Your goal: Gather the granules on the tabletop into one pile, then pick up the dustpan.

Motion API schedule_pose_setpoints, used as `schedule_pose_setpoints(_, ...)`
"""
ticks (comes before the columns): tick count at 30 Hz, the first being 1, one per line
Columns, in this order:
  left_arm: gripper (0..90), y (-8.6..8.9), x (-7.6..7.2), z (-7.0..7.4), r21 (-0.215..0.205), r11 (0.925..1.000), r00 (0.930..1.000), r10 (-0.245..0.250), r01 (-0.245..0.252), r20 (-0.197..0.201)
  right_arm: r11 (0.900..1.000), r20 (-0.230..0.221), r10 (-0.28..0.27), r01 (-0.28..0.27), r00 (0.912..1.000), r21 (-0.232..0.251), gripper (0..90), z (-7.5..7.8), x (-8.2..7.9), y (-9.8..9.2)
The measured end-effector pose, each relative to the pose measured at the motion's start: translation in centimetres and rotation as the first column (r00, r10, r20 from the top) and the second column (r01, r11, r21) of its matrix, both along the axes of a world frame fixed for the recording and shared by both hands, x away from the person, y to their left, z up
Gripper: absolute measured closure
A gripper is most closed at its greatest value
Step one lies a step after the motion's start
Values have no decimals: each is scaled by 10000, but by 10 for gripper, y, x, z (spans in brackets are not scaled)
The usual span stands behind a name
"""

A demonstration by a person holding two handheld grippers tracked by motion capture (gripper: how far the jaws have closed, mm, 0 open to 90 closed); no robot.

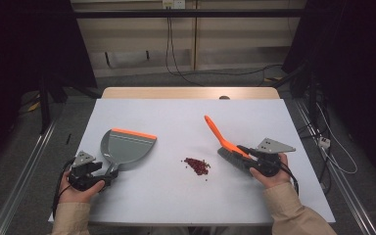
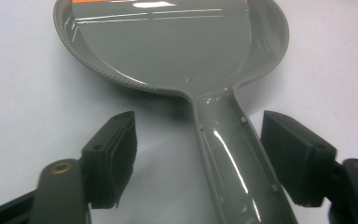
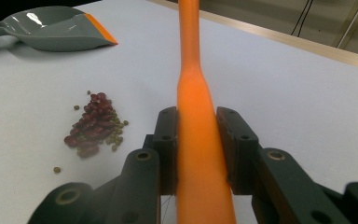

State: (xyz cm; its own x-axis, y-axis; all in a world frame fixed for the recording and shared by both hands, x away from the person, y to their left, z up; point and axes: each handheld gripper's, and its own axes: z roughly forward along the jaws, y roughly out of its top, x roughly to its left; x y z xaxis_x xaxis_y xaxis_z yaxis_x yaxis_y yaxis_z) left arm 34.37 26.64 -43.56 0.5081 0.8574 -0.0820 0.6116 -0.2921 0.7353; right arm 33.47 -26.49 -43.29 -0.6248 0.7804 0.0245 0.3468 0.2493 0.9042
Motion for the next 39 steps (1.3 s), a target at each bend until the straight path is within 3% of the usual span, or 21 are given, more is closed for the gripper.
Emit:
schedule_pose_setpoints(13, 406, -2, 10, -2, 78, 9998, 9997, -205, 206, -99, 9997, -89, 20, -23, 10000, -250, 704, 1, 1, 5)
schedule_pose_setpoints(21, 537, -2, 17, -6, 301, 9979, 9977, -566, 577, -360, 9992, -225, 152, -160, 9996, -367, 695, 3, 1, 7)
schedule_pose_setpoints(23, 617, -2, 19, -7, 471, 9966, 9970, -662, 681, -407, 9988, -253, 145, -157, 9996, -464, 692, 3, 1, 8)
schedule_pose_setpoints(33, 625, -1, 20, -2, 515, 9935, 9944, -1001, 1018, -331, 9953, -430, 409, -445, 9982, -856, 640, 5, 4, 14)
schedule_pose_setpoints(39, 627, 3, 17, 5, 189, 9936, 9937, -1115, 1117, -93, 9950, -605, 423, -475, 9973, -878, 603, 5, 6, 16)
